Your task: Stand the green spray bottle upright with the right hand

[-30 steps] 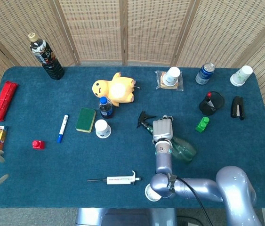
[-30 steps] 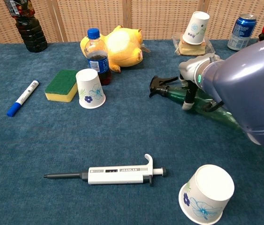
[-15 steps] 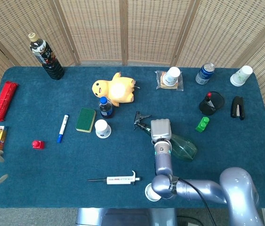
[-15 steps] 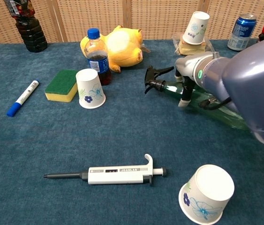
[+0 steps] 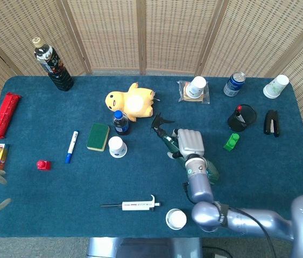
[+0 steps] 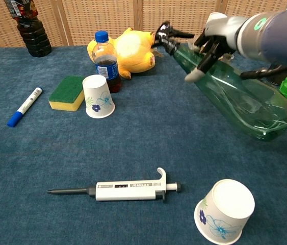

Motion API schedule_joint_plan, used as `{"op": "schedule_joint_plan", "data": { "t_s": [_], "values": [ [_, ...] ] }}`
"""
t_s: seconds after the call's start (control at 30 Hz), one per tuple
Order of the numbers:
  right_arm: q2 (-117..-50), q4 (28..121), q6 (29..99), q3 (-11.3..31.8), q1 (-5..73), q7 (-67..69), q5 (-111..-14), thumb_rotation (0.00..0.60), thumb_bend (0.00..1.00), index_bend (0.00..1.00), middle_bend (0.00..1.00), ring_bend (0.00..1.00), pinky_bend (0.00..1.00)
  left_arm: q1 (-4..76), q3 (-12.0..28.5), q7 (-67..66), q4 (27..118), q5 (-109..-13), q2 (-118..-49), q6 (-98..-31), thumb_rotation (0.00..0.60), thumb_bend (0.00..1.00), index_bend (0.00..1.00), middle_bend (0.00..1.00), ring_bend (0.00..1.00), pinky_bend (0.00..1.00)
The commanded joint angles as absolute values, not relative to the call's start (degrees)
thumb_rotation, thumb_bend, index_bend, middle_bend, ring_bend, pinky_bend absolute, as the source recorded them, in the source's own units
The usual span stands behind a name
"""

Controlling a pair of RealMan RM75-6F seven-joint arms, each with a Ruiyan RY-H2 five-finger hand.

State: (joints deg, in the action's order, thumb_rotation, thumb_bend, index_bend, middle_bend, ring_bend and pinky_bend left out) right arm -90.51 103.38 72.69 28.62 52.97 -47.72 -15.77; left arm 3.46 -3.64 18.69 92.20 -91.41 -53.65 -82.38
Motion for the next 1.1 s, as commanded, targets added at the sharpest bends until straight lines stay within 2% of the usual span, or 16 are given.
{"op": "schedule_joint_plan", "data": {
  "t_s": [0.03, 0.23, 0.57, 1.1],
  "values": [
    [-85.94, 107.89, 68.37, 31.57, 47.89, -38.13, -19.77, 0.600, 0.29, 0.61, 0.58, 0.45, 0.58, 3.53, -3.61, 17.86, 93.08, -91.47, -53.16, -82.46, 0.527, 0.24, 0.42, 0.32, 0.28, 0.17],
    [-83.63, 108.93, 62.58, 32.61, 42.98, -24.60, -28.10, 0.600, 0.28, 0.61, 0.58, 0.44, 0.57, 3.48, -3.50, 16.00, 95.07, -91.13, -52.33, -82.57, 0.525, 0.24, 0.42, 0.32, 0.28, 0.17],
    [-86.39, 103.19, 56.60, 32.81, 37.71, -0.88, -46.11, 0.600, 0.28, 0.61, 0.58, 0.44, 0.56, 3.18, -3.78, 12.38, 98.68, -90.51, -50.64, -82.34, 0.524, 0.24, 0.42, 0.32, 0.28, 0.17],
    [-94.01, 82.61, 57.47, 30.39, 36.65, 30.83, -68.67, 0.600, 0.27, 0.61, 0.58, 0.44, 0.56, 2.58, -3.97, 5.07, 105.94, -89.21, -48.34, -82.28, 0.525, 0.24, 0.42, 0.32, 0.28, 0.17]
  ]
}}
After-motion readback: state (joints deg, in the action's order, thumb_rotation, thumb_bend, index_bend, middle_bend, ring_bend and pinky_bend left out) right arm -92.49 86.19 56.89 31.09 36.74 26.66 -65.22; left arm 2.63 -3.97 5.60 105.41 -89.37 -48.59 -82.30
